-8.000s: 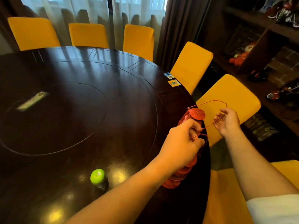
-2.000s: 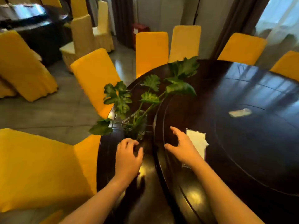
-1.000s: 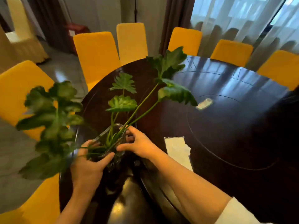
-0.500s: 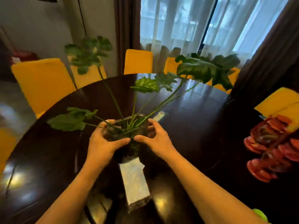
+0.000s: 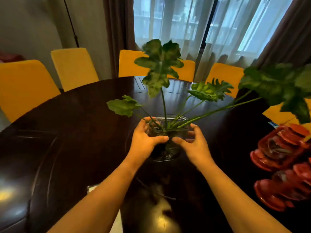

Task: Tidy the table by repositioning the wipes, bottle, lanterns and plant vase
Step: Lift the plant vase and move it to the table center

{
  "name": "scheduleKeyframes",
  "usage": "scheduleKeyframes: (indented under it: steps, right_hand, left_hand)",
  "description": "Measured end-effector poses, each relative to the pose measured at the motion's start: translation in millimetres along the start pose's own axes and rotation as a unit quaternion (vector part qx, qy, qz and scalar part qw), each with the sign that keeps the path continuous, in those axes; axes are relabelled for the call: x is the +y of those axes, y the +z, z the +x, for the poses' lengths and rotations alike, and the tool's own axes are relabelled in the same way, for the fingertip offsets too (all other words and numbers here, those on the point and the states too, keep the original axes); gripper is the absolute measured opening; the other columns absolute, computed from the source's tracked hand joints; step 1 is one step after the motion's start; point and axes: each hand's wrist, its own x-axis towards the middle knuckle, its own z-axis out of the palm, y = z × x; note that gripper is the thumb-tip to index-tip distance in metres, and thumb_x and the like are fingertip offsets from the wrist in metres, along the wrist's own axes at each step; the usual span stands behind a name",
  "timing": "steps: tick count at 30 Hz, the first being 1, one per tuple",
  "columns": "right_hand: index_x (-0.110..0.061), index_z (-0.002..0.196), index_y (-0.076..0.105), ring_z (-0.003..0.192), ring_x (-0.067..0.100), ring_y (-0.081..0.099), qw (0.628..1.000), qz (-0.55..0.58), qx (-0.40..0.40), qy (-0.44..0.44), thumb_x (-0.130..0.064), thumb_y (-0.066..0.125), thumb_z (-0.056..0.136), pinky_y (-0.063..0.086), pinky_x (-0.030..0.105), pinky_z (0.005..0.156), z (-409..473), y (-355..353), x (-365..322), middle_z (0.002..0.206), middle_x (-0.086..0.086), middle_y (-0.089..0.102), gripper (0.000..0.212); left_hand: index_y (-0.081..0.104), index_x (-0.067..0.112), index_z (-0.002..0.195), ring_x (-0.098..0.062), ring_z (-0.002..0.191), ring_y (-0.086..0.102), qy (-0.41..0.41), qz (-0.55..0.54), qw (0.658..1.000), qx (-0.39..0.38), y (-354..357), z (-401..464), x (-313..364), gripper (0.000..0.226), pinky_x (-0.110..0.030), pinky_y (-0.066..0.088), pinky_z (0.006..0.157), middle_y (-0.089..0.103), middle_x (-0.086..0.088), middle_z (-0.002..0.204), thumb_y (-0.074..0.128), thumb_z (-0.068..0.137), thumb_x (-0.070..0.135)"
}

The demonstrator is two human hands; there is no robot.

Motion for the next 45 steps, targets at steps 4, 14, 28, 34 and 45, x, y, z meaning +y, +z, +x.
scheduleKeyframes:
  steps: [4,14,28,34,45]
  right_hand:
    - [-0.035,0.111,0.053,0.081,0.007,0.069,1.000,0.010,0.017,0.006,-0.017,0.086,0.066,0.053,0.019,0.068,25.8,-13.7,25.6,0.100,-0.003,0.068,0.059]
    - [-0.042,0.109,0.048,0.092,0.017,0.068,0.998,-0.033,0.033,0.039,-0.057,0.078,0.047,0.056,0.040,0.083,58.2,-24.2,62.2,0.104,-0.001,0.068,0.071]
    - [-0.041,0.110,0.045,0.090,0.011,0.062,0.995,-0.088,0.023,0.037,-0.052,0.081,0.058,0.053,0.033,0.078,82.7,-33.8,72.3,0.097,-0.008,0.063,0.064]
    - [-0.035,0.120,0.045,0.100,0.018,0.061,0.995,-0.087,0.016,0.049,-0.049,0.082,0.062,0.053,0.041,0.086,84.4,-30.9,77.0,0.110,-0.002,0.062,0.071]
    - [-0.030,0.125,0.044,0.107,0.021,0.060,0.993,-0.100,0.002,0.063,-0.046,0.082,0.067,0.052,0.041,0.088,81.6,-25.4,90.0,0.119,0.000,0.060,0.071]
  left_hand:
    - [0.047,0.014,0.106,-0.002,0.086,0.066,-0.011,-0.006,0.999,-0.040,26.7,27.6,-21.1,0.067,-0.018,0.053,0.077,0.064,-0.001,0.097,0.079,0.059,-0.021]
    - [0.047,0.021,0.102,-0.012,0.086,0.065,-0.007,-0.007,0.997,-0.075,58.9,64.5,-68.4,0.063,-0.023,0.056,0.079,0.064,-0.004,0.098,0.075,0.064,-0.020]
    - [0.051,0.023,0.101,-0.006,0.083,0.069,-0.012,-0.020,0.997,-0.077,69.7,84.8,-78.4,0.061,-0.024,0.059,0.076,0.067,-0.002,0.099,0.074,0.064,-0.020]
    - [0.048,0.016,0.108,-0.007,0.084,0.070,-0.021,-0.016,0.996,-0.083,69.1,85.0,-83.6,0.061,-0.024,0.059,0.076,0.066,-0.004,0.102,0.073,0.066,-0.020]
    - [0.046,0.015,0.109,-0.006,0.081,0.070,-0.039,-0.016,0.996,-0.080,67.6,80.6,-99.6,0.063,-0.024,0.059,0.072,0.066,-0.003,0.101,0.072,0.065,-0.022]
